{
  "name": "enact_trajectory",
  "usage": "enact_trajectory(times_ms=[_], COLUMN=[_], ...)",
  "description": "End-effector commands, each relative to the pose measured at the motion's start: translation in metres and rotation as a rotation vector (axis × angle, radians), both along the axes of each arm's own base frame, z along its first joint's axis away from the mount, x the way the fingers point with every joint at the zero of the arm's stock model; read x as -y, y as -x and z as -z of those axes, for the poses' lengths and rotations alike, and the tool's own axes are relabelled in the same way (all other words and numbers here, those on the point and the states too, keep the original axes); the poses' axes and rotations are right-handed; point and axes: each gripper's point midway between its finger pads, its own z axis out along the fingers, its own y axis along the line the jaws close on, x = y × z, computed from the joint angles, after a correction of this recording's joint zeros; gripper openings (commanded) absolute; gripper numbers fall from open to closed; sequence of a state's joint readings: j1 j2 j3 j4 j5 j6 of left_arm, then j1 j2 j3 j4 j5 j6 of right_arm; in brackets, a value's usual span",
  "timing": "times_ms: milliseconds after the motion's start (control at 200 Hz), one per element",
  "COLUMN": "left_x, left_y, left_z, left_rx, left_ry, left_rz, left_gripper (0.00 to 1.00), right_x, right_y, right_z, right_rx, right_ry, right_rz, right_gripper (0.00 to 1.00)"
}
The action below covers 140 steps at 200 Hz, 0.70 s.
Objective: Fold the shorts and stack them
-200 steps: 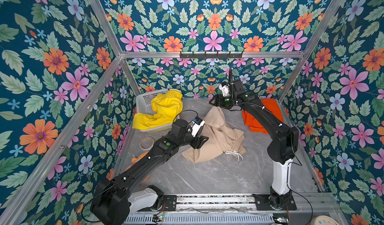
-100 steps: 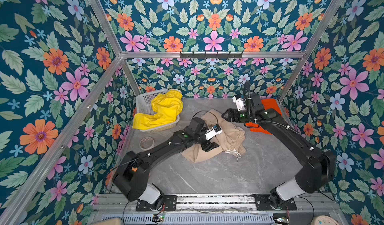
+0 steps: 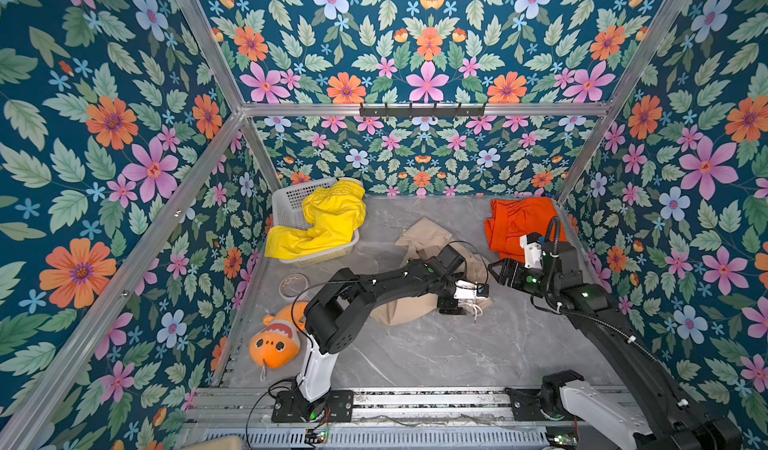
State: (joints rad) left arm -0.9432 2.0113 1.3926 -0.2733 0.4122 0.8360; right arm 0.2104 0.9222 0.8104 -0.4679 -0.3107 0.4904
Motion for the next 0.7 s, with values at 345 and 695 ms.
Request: enact_trajectory(times_ms=[345, 695], left_x=[-0.003, -0.056], left_y=[-0.021, -0.041], left_z=[-0.063, -0.148], left_rx=[-0.091, -0.223], left_ry=[0.189, 0.41], left_rz=[-0.087, -0.096], left_gripper=[0.36, 0.33], right_x=[0.012, -0.046], right_y=[0.028, 0.035], right_z=[0.012, -0.025], right_rx=[0.093, 0.37], right_ry=[0.041, 0.183], right_rz=[0.001, -0.537], right_gripper=[0.8, 0.81])
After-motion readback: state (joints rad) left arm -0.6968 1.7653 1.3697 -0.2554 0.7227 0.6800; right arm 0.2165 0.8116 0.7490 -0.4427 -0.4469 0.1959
